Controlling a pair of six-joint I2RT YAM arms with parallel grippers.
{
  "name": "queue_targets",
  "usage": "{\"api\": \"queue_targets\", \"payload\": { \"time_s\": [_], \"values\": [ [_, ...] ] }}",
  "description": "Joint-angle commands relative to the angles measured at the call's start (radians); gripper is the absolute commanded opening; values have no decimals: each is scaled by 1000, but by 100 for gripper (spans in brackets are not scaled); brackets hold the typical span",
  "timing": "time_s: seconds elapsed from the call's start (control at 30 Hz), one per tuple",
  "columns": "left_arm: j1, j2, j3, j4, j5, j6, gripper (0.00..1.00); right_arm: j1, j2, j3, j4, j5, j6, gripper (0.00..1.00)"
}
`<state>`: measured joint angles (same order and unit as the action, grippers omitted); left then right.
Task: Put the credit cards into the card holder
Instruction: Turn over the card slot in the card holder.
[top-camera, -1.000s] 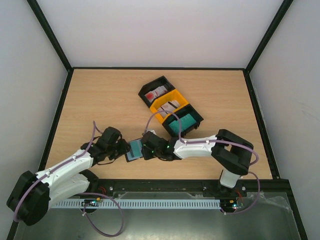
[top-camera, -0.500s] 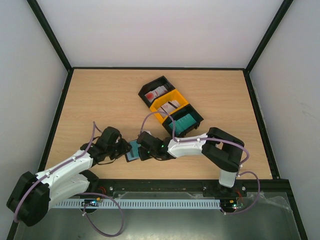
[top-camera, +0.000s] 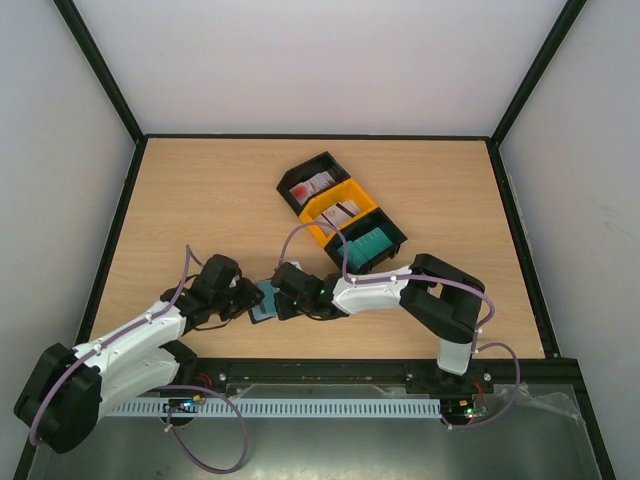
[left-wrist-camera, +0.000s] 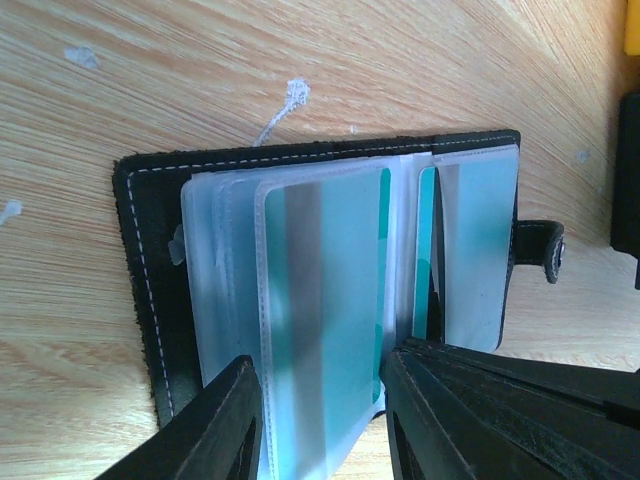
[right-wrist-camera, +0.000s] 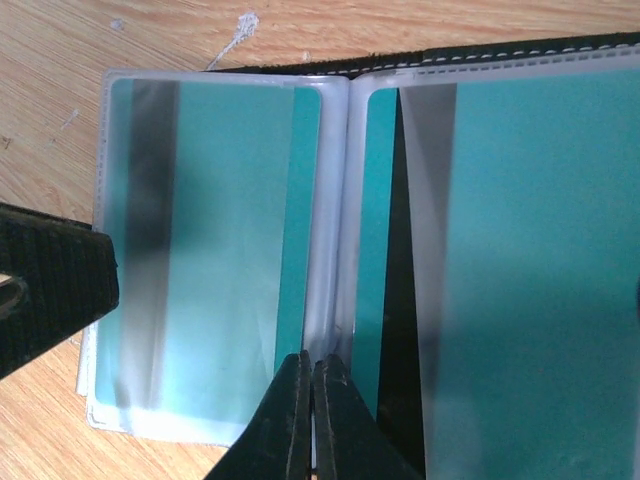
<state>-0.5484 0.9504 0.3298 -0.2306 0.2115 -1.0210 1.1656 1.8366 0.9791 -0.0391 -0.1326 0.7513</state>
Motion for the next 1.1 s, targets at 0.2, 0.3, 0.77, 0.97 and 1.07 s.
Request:
{"api": "queue_targets", "payload": {
  "time_s": [0.2, 0.3, 0.77, 0.97, 1.07],
  "values": [
    [11, 11, -24, 32, 35, 4, 37, 7, 47, -1, -55, 31, 13, 2],
    [11, 11, -31, 53, 49, 5, 37, 6, 47, -2, -53, 28, 13, 2],
    [17, 27, -54, 210, 164, 34, 36, 4, -18, -39, 7, 55, 38, 7],
    [18, 44, -48, 227, 167, 54, 38, -3, -119, -76, 20, 138, 71, 21],
    [19, 63, -48, 250, 183, 58, 39, -6, -166, -94, 16, 184, 85, 23]
  ]
}}
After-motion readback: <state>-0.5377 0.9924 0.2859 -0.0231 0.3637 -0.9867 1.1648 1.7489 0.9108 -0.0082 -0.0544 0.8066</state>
